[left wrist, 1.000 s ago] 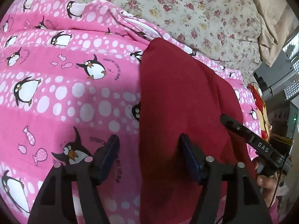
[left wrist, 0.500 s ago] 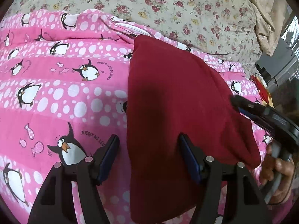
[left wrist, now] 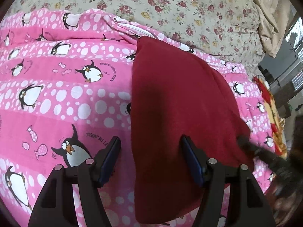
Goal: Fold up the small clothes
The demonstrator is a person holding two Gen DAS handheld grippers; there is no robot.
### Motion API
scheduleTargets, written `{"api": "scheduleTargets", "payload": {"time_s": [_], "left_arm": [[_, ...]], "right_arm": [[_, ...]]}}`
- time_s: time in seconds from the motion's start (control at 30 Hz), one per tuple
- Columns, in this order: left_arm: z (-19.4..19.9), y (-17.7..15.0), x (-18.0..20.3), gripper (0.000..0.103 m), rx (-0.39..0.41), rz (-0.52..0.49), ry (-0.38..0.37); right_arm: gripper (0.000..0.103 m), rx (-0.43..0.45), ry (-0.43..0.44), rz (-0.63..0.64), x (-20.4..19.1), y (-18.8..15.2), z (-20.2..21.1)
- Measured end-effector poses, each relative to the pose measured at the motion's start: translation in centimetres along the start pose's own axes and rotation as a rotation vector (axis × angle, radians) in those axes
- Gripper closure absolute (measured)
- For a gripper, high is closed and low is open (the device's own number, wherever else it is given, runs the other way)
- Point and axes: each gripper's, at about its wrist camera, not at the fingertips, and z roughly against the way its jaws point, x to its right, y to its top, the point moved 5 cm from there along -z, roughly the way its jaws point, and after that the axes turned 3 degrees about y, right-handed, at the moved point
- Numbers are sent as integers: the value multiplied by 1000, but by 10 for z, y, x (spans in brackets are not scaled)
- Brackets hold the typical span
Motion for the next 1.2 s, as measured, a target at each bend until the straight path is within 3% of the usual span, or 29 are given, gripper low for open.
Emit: {"api": "scheduleTargets", "payload": {"time_s": [0.07, 0.13, 0.23, 0.27, 0.33, 0.37, 0.4, 0.53, 0.67, 0.83, 0.87, 0.9, 0.93, 1.0, 1.13, 1.2], "left_arm": [[0, 3, -3, 56, -14, 27, -16], [0, 9, -3, 56, -17, 41, -32], [3, 20, -1, 56, 2, 24, -33], [3, 23, -1, 56, 6, 18, -36], [-1, 29, -2, 56, -2, 17, -40], [-5, 32, -3, 56, -13, 21, -45], [-8, 35, -4, 55, -20, 21, -52], [-18, 42, 0, 53, -32, -15, -67], [-29, 39, -4, 40, -37, 9, -87], [-40, 38, -11, 35, -64, 76, -157], [-39, 36, -9, 35, -63, 60, -155], [-39, 34, -6, 37, -68, 39, -162], [-38, 32, -2, 50, -76, 20, -186], [-32, 30, 3, 58, -67, -3, -187], [-9, 25, 9, 76, -56, -36, -191], [11, 18, 8, 79, -69, -23, -210]], "right_arm": [[96, -50, 62, -27, 4, -20, -3], [96, -54, 46, 13, 4, -29, 1], [95, -9, 105, -40, 7, -16, 20], [89, 17, 135, -77, 10, -7, 27], [61, 59, 170, -117, 16, 8, 35], [36, 76, 172, -125, 19, 11, 36], [23, 93, 165, -139, 23, 17, 34], [22, 63, 159, -210, 45, 27, -3], [22, 4, 237, -274, 58, 22, -47], [24, 2, 285, -197, 35, 29, -73], [32, 0, 286, -191, 33, 29, -74], [38, -6, 274, -184, 29, 31, -78], [42, -4, 266, -185, 27, 31, -77], [58, 9, 270, -206, 26, 32, -72], [66, 19, 330, -245, 18, 30, -48], [66, 15, 359, -227, 5, 28, -33]]}}
